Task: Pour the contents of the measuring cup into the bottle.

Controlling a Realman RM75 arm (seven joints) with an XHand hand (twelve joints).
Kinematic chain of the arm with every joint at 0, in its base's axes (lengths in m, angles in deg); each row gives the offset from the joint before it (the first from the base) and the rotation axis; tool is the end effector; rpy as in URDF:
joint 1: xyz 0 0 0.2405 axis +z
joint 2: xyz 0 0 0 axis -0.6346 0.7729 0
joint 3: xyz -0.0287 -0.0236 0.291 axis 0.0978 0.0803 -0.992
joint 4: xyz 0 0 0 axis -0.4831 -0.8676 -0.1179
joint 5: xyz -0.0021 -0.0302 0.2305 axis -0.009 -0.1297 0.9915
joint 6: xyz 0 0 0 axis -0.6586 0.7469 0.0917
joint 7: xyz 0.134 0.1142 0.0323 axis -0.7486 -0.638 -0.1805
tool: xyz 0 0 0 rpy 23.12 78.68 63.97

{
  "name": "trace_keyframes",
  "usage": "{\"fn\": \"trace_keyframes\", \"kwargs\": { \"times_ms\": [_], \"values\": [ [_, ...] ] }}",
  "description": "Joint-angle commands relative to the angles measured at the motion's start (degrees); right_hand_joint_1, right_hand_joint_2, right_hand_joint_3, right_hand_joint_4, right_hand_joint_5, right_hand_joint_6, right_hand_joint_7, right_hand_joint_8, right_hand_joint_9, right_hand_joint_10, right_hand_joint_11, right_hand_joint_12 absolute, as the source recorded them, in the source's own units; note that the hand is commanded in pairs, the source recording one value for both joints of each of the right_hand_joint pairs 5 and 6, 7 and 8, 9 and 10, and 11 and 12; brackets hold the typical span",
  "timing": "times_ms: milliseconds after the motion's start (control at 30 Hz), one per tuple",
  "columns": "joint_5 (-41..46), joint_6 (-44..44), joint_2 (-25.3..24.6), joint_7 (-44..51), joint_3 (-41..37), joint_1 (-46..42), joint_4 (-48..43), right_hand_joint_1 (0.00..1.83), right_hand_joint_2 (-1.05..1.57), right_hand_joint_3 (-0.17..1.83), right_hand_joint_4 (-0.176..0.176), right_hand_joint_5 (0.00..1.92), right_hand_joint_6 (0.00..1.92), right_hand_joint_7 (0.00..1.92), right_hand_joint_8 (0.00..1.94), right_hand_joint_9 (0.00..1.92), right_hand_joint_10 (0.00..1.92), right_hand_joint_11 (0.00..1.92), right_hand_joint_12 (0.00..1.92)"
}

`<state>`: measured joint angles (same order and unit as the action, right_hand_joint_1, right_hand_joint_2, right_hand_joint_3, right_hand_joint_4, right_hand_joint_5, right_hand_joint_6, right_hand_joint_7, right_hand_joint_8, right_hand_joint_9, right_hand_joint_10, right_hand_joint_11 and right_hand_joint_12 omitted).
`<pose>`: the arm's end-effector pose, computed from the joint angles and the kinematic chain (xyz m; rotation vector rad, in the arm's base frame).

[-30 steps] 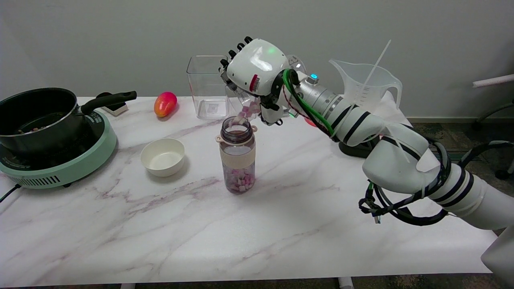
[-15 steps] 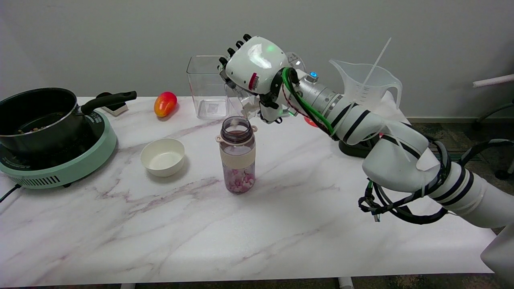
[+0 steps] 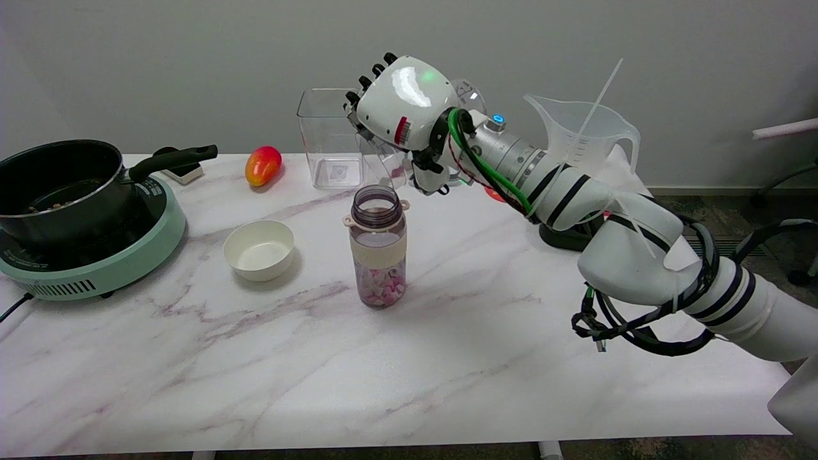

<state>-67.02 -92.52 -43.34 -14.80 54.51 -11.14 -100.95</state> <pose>-0.0996 -0.4322 0.1964 2.0128 0.6745 -0.1140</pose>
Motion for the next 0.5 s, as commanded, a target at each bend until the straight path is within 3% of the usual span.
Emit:
{"fn": "trace_keyframes", "kwargs": {
  "times_ms": [33, 500],
  "values": [
    [0.4, 0.4, 0.6, 1.4, 0.3, 0.6, 0.0, 1.55, 0.51, 1.11, 0.000, 1.40, 1.40, 1.39, 1.39, 1.31, 1.31, 1.12, 1.12],
    [-0.1, 0.6, 1.1, 3.2, 1.3, 0.7, 0.0, 1.53, 0.65, 0.98, 0.000, 1.45, 1.45, 1.43, 1.43, 1.34, 1.34, 1.14, 1.14]
  ]
}}
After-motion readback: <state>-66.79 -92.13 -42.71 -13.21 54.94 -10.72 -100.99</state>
